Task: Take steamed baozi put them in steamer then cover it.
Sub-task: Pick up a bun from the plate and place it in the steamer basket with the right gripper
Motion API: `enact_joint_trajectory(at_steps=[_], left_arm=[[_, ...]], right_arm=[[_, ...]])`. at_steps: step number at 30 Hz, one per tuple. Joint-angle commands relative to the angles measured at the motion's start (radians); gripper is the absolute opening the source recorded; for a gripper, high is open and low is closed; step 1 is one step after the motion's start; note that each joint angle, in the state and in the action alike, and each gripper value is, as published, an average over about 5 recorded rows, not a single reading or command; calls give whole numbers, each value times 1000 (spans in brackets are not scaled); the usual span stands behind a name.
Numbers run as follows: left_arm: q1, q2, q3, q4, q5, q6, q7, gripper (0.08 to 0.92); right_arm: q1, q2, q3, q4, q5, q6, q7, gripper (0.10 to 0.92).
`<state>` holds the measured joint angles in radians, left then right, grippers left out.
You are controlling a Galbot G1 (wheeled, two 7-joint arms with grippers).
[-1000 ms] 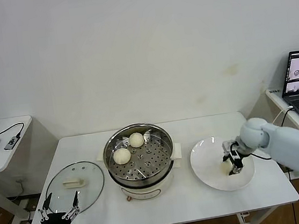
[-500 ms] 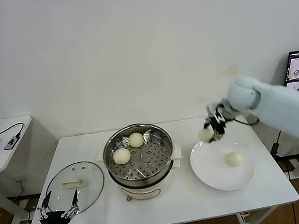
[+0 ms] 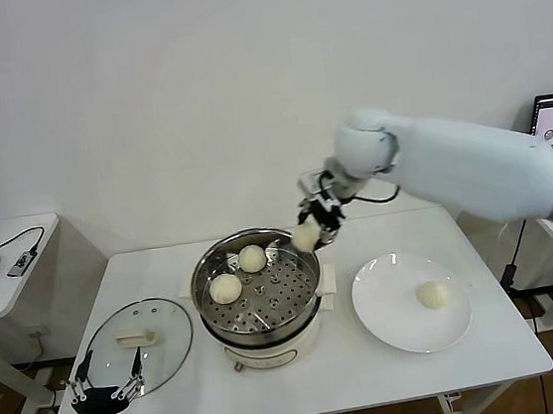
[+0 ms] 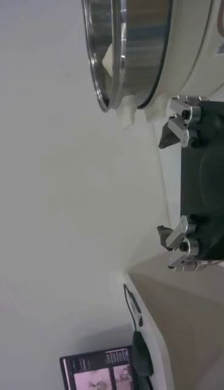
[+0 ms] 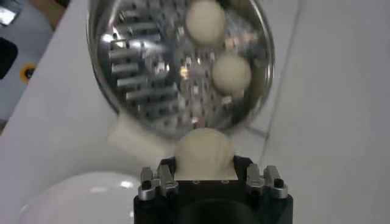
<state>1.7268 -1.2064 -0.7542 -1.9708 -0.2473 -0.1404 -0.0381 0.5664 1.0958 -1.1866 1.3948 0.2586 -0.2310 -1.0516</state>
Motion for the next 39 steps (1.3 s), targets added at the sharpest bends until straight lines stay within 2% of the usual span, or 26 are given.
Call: enact_joint_trajectory(at_steps=[1, 8, 14, 21, 35, 39], left_arm=[[1, -3, 2, 1, 1, -1, -1, 823], [7, -8, -5, -8, 1, -3, -3, 823], [12, -13, -6, -18, 2, -5, -4, 823], [10, -12, -9, -11, 0, -6, -4, 823], [4, -13, -6, -6, 5, -4, -3, 823], [5, -14, -6, -6, 5, -5, -3, 823]], right_arm=[[10, 182, -73, -12, 34, 160, 34, 602], [-27, 234, -104, -44, -65, 280, 28, 602], [-59, 263, -113, -101, -225, 400, 26, 602], [-69, 256, -123, -93, -292, 464, -12, 602], [-89, 228, -128, -61, -282, 479, -16, 608], [-91, 228, -125, -65, -281, 484, 2, 667]])
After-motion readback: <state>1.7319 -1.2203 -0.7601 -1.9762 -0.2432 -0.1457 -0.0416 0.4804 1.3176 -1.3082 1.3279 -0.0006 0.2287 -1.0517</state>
